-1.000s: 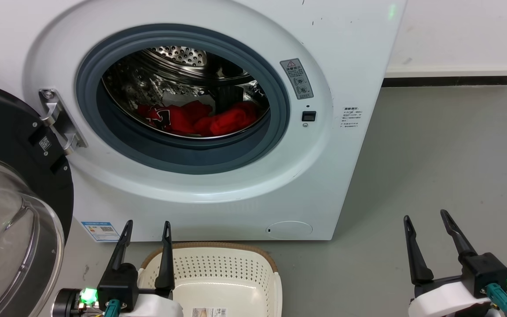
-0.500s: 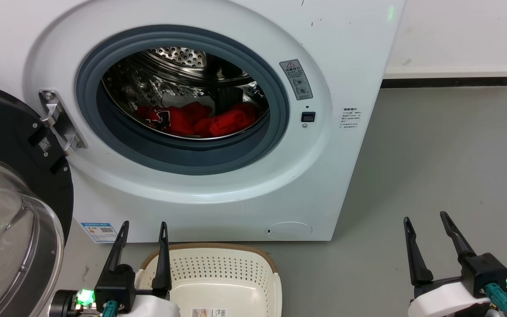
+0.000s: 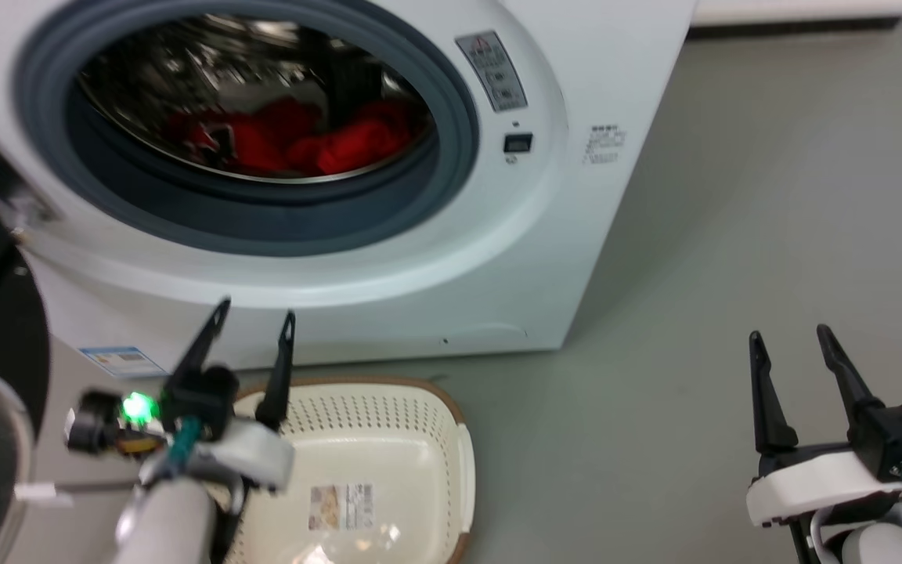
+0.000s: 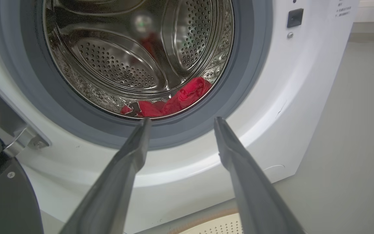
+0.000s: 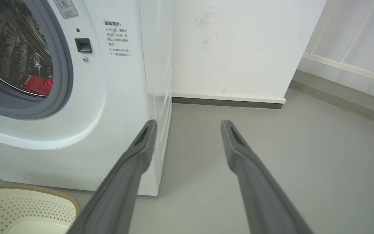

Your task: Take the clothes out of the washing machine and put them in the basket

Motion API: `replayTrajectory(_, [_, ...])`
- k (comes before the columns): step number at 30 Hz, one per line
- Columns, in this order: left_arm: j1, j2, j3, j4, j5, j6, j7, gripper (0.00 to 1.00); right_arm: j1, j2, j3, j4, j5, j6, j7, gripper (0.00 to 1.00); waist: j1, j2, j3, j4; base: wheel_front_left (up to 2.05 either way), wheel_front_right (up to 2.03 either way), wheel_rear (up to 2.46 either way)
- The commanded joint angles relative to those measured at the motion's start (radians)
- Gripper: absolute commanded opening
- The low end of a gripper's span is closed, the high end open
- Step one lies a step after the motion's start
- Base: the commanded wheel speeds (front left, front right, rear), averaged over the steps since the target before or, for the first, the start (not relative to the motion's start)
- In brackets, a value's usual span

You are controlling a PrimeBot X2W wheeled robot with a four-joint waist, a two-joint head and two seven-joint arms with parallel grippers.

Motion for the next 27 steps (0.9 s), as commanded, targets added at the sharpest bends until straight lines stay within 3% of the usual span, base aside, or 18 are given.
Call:
replayTrajectory(1, [-0.072,0.025,0.000,0.039,0.004,-0.015,-0.003,1.00,-0.024,-0.003,-0.005,0.000,0.011,-0.001,-0.002,1.00,-0.0001,-0.0001,0.094,-0.046,0.00,0.00,0.00])
replayTrajectory(10, [-0.596,0.141,0.006,0.373,0.018,-0.068,0.054,1.00,-0.101,-0.002,0.009,-0.023,0.035,-0.001,-0.002,1.00,-0.0001,-0.0001,0.302,-0.097,0.00,0.00,0.00])
replayTrajectory(16, [-0.942,0.231,-0.020,0.541,0.063,-0.082,0.215,1.00,-0.158,-0.002,0.043,-0.050,0.066,-0.001,-0.002,1.00,-0.0001,-0.0001,0.447,-0.143,0.00,0.00,0.00])
replayTrajectory(17, [-1.084,0.269,-0.038,0.597,0.087,-0.088,0.312,1.00,-0.178,-0.002,0.058,-0.062,0.087,-0.001,-0.002,1.00,-0.0001,-0.0001,0.511,-0.170,0.00,0.00,0.00])
replayTrajectory(27, [-1.398,0.389,-0.137,0.711,0.129,-0.103,0.586,1.00,-0.196,-0.001,0.128,-0.081,0.152,-0.001,-0.002,1.00,-0.0001,-0.0001,0.644,-0.265,0.00,0.00,0.00])
